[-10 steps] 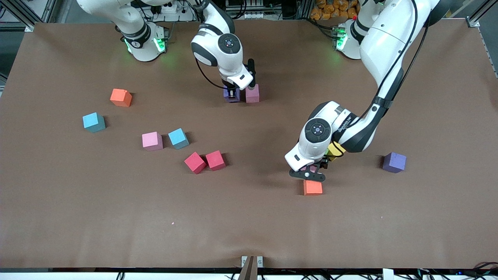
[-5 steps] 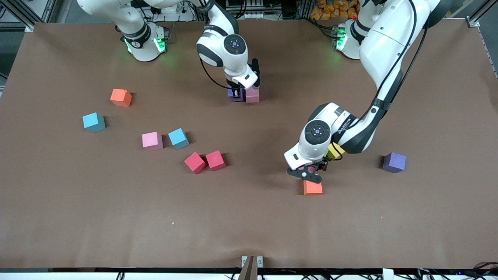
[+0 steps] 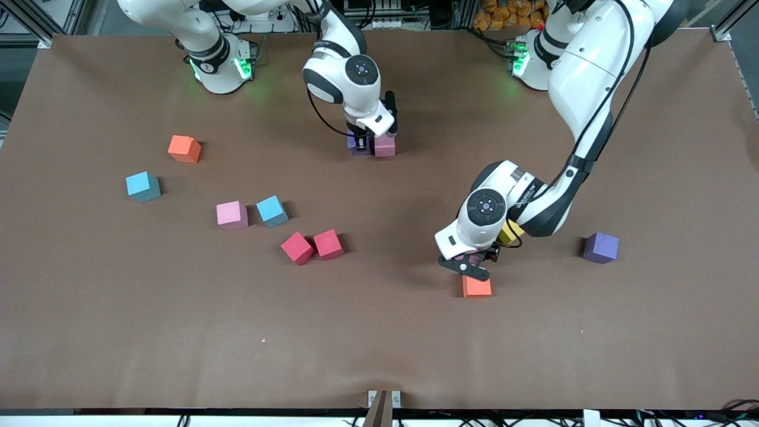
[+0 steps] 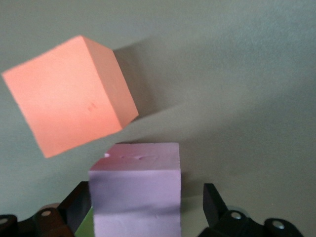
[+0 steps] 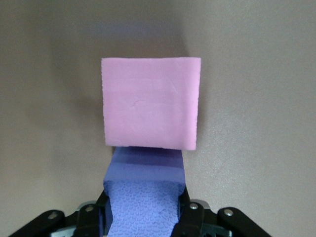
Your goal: Arrange 11 blocks into digit 3
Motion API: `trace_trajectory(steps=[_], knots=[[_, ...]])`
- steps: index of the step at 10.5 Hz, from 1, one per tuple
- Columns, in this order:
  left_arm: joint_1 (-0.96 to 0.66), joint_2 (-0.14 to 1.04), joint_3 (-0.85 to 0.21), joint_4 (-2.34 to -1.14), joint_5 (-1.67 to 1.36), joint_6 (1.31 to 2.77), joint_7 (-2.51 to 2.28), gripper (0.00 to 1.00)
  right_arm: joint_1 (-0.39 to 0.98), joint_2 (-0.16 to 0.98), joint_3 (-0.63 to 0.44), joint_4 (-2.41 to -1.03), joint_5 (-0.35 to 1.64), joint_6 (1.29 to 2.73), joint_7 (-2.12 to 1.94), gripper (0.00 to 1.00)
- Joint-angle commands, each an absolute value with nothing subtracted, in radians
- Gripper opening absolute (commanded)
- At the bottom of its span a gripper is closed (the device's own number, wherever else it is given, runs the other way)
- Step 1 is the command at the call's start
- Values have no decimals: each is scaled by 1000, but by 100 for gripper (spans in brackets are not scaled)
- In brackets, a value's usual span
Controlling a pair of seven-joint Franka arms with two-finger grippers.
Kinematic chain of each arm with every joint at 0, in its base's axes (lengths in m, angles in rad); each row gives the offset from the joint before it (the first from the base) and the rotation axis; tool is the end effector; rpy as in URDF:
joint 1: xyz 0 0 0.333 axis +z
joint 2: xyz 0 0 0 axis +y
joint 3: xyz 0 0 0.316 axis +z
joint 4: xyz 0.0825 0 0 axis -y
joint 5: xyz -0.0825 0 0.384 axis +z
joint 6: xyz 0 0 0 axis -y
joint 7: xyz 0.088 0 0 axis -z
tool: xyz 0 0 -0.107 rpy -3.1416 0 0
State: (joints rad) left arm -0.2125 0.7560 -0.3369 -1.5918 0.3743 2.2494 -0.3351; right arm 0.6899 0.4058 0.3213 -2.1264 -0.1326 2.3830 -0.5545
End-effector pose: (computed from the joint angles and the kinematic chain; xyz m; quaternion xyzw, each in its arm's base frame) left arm 0.6097 -0.3256 0.2031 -0.9817 0.1875 0.0077 0.0333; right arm 0.2984 0.4758 0.2155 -0.6767 -0.7334 0.0646 0.0062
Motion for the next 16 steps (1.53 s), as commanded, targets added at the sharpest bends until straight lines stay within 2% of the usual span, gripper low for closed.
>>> trace_trajectory(steps=[1, 2, 3, 4, 8, 9, 11, 14, 16], knots=[[-198, 773, -342, -1578, 334, 2273, -304, 82, 710, 428, 304, -2100, -155, 2382, -528, 44], [-195, 773, -342, -1578, 333, 2273, -301, 63, 710, 433, 304, -2094, -156, 2387, -528, 44], [-195, 769, -342, -1582, 333, 2272, -302, 49, 710, 449, 304, -2086, -156, 2398, -528, 44], [-190, 758, -344, -1583, 331, 2267, -308, 41, 712, 460, 302, -2082, -161, 2414, -528, 44], [-187, 642, -345, -1633, 264, 2191, -331, 37, 742, 462, 272, -2079, -161, 2418, -528, 46], [-187, 588, -345, -1675, 235, 2178, -363, 37, 742, 462, 272, -2079, -163, 2418, -529, 58], [-187, 508, -345, -1753, 199, 2175, -376, 37, 742, 459, 272, -2074, -161, 2410, -535, 100], [-187, 404, -345, -1860, 170, 2175, -379, 37, 741, 446, 273, -2074, -160, 2395, -538, 100], [-187, 350, -376, -1928, 163, 2174, -414, 37, 730, 399, 275, -2074, -155, 2343, -535, 100]])
